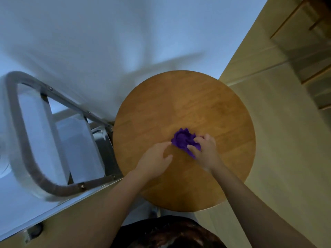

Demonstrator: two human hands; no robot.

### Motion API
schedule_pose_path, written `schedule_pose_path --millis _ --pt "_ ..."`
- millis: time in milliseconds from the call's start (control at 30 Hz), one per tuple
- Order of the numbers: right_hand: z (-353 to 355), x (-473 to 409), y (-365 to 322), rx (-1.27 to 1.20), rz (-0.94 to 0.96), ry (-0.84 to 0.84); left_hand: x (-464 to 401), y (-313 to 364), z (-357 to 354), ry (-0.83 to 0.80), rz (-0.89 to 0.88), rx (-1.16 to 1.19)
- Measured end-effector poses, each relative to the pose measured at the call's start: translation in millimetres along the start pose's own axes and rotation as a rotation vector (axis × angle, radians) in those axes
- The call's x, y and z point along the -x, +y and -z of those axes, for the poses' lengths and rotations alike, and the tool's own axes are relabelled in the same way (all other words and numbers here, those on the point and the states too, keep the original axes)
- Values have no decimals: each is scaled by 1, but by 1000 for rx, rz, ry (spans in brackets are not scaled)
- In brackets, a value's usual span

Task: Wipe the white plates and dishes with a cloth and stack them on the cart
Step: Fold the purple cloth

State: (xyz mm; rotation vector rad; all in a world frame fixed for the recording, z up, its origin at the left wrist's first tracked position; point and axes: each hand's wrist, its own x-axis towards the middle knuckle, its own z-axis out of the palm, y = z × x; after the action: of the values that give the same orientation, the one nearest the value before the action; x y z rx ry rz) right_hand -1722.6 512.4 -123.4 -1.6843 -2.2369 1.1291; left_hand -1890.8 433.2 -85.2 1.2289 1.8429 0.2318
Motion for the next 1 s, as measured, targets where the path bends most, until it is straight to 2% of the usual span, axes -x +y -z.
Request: schedule_pose_path --millis 133,233,433,567,667,700,767,833,933,1000 --pt "43 21 -57 -54 278 -68 12 20 36 34 -222 36" --pt "68 34 -97 -1 406 -109 25 32 59 4 -253 151" --pt "96 56 -150 223 431 -42 61 29 104 52 -195 382" --pt "98 68 -174 34 433 -61 87 28 127 103 -253 440" --pt "101 74 -196 -44 481 -75 104 25 149 20 -223 452" --pt "103 76 -202 -74 488 -94 108 23 156 -38 -207 539" --pt "109 79 -213 -126 503 -138 117 18 171 -145 -191 887" --pt "114 82 -220 -142 519 -161 123 13 184 -164 -193 1087" --pt "116 86 -229 -125 523 -154 127 15 191 -221 -179 902" --pt "116 87 -233 -51 529 -139 126 17 191 -165 -166 772"
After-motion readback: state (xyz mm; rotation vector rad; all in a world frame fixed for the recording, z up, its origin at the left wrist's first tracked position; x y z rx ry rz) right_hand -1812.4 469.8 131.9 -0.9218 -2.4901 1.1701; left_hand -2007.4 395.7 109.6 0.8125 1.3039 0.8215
